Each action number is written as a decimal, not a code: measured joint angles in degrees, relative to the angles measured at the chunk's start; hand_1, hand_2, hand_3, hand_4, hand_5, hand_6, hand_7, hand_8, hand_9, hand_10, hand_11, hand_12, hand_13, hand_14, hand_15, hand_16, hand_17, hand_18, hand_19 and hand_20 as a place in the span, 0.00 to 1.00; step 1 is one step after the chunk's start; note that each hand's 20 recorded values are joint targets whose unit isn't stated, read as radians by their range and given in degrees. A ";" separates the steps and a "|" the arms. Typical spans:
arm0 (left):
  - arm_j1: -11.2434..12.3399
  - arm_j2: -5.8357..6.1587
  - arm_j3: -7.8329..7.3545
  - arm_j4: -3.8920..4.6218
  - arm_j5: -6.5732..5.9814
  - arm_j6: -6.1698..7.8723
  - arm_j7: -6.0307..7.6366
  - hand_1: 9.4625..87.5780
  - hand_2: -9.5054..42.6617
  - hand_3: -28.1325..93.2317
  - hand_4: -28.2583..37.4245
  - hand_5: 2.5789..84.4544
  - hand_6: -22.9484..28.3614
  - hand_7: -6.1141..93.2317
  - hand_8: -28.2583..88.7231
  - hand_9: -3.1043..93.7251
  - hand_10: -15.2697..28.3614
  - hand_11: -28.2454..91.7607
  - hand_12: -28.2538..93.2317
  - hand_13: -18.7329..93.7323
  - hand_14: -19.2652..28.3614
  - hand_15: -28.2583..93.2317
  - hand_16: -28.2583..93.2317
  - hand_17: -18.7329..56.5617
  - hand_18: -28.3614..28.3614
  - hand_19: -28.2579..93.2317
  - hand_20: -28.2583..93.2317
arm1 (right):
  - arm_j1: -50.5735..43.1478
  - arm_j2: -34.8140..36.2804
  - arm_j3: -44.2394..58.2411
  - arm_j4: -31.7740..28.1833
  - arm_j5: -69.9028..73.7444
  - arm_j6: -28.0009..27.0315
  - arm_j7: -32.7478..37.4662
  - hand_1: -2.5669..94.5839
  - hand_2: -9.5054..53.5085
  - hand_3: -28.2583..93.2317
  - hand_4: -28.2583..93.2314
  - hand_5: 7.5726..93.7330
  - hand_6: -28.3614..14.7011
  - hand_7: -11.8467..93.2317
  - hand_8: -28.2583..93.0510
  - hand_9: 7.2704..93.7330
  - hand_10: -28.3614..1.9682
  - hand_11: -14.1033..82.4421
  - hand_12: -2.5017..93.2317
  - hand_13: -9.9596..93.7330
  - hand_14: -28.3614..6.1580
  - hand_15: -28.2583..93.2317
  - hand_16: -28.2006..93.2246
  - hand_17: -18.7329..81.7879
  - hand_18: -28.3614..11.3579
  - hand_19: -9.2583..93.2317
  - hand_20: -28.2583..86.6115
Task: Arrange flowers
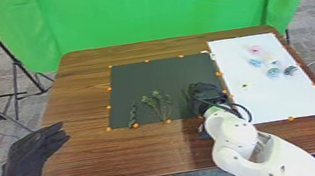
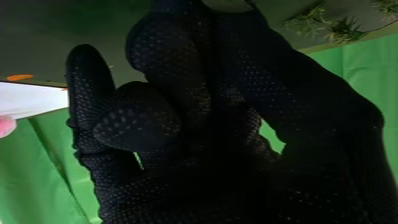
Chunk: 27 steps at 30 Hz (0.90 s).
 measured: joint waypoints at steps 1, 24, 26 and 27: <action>0.01 0.00 -0.01 0.00 0.00 0.00 0.00 0.23 0.33 0.90 0.15 0.60 0.76 0.24 0.16 0.47 0.89 0.59 0.32 0.42 0.99 0.75 0.12 0.12 0.87 0.71 0.37 | 0.00 0.00 0.00 0.00 0.01 0.02 0.01 0.57 0.00 0.88 0.02 0.89 0.53 0.37 0.39 0.86 0.50 0.59 0.43 0.86 0.54 0.83 0.44 0.50 0.08 0.97 0.22; 1.50 0.57 -0.30 -0.12 -0.85 0.31 0.69 0.23 0.33 0.90 0.16 0.60 0.76 0.24 0.16 0.47 0.89 0.59 0.32 0.42 0.99 0.75 0.12 0.12 0.87 0.71 0.37 | -1.44 0.80 0.97 -1.80 -2.30 -2.14 0.19 0.30 0.15 0.86 0.06 0.74 0.41 0.45 0.17 0.68 0.16 0.73 0.31 0.78 0.37 0.87 0.43 0.53 0.00 1.00 0.17; 1.90 0.70 -0.43 -0.17 -1.02 0.40 0.84 0.23 0.33 0.90 0.16 0.60 0.76 0.24 0.16 0.47 0.89 0.59 0.32 0.42 0.99 0.75 0.12 0.12 0.87 0.71 0.37 | -1.83 1.47 0.62 -1.95 -4.21 -1.64 -0.13 0.29 0.15 0.85 0.06 0.72 0.38 0.45 0.16 0.66 0.13 0.73 0.32 0.77 0.35 0.87 0.43 0.54 0.00 1.00 0.16; 2.08 0.71 -0.51 -0.21 -1.08 0.44 0.90 0.23 0.33 0.90 0.16 0.60 0.76 0.24 0.16 0.47 0.89 0.59 0.32 0.42 0.99 0.75 0.12 0.12 0.87 0.71 0.37 | -2.02 1.90 0.39 -1.97 -5.54 -1.24 -0.32 0.29 0.16 0.85 0.06 0.71 0.37 0.45 0.16 0.65 0.12 0.73 0.32 0.77 0.35 0.87 0.43 0.54 0.00 1.00 0.16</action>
